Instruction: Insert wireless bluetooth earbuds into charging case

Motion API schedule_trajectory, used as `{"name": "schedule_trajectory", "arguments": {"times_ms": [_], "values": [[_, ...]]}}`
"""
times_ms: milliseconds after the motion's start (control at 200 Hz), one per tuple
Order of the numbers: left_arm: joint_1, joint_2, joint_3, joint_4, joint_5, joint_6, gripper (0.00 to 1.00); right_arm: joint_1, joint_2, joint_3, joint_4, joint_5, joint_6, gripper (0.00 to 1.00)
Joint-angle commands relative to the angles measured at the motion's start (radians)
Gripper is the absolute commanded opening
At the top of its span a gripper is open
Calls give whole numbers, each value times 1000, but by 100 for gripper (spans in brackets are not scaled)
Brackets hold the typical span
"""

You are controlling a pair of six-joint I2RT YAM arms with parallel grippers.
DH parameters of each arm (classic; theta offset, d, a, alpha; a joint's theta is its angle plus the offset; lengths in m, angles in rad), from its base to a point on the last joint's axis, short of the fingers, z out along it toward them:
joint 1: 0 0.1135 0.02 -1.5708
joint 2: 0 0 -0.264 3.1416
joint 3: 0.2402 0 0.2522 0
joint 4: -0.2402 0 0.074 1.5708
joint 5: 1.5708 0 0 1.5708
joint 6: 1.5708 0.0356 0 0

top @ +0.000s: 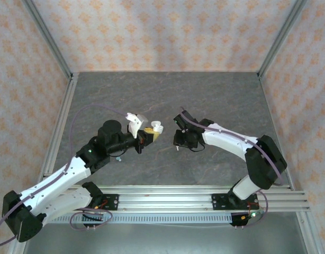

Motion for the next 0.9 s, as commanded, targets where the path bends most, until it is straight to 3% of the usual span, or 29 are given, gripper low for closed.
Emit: {"name": "schedule_trajectory", "arguments": {"times_ms": [0, 395, 896], "values": [[-8, -30, -12, -33, -30, 26, 0, -26, 31, 34, -41, -32, -35, 36], [-8, -108, -51, -90, -57, 28, 0, -21, 246, 196, -189, -25, -129, 37], [-8, -133, -74, -101, -67, 29, 0, 32, 357, 293, -249, 10, -154, 37]]}}
